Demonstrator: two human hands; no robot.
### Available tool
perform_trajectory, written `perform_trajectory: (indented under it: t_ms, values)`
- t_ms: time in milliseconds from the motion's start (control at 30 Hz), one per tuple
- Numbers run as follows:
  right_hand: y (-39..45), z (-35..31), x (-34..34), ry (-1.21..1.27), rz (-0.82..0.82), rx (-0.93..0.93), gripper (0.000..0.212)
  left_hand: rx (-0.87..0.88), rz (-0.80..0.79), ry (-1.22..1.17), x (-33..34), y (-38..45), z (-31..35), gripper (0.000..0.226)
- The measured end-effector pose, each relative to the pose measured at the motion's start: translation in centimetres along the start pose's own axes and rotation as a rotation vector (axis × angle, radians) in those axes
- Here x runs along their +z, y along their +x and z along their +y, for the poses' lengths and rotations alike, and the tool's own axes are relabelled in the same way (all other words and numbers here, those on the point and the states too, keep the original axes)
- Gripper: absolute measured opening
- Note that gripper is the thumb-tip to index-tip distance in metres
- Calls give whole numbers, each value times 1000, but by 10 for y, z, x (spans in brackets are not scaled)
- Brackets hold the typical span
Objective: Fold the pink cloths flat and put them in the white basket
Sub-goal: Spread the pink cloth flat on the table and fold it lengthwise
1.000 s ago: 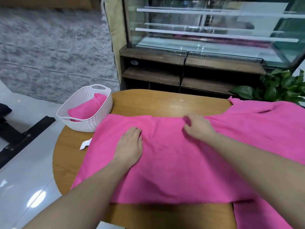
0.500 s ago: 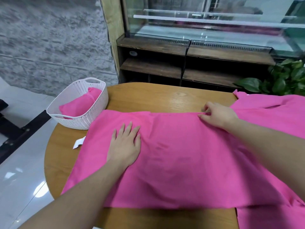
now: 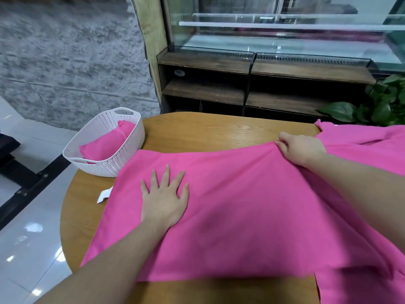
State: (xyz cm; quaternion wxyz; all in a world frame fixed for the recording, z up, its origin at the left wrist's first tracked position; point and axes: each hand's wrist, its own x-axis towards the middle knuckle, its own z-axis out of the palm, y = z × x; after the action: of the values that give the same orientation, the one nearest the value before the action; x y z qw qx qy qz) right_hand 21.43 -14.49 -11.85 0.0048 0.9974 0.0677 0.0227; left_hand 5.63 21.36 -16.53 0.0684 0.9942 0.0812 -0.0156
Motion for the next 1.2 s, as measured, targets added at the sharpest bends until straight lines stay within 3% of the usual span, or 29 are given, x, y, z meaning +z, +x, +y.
perform_trajectory:
  t_ms: [367, 500, 667, 833, 1033, 1200]
  values:
    - [-1, 3, 8, 9, -23, 15, 41, -84, -131, 78, -7, 7, 1, 67]
    - [-17, 29, -1, 62, 10, 29, 46, 94, -14, 54, -16, 18, 18, 60]
    - [-41, 62, -6, 104, 32, 21, 38, 320, -83, 25, -14, 33, 88, 61]
    - [-58, 90, -8, 129, -7, -32, 30, 309, -153, 105, 2, 45, 125, 72]
    - [-72, 117, -12, 270, -90, -19, 30, 357, -165, 131, 7, 48, 123, 81]
    - [-78, 141, -19, 351, -183, -16, 34, 575, -50, 29, -1, 48, 145, 75]
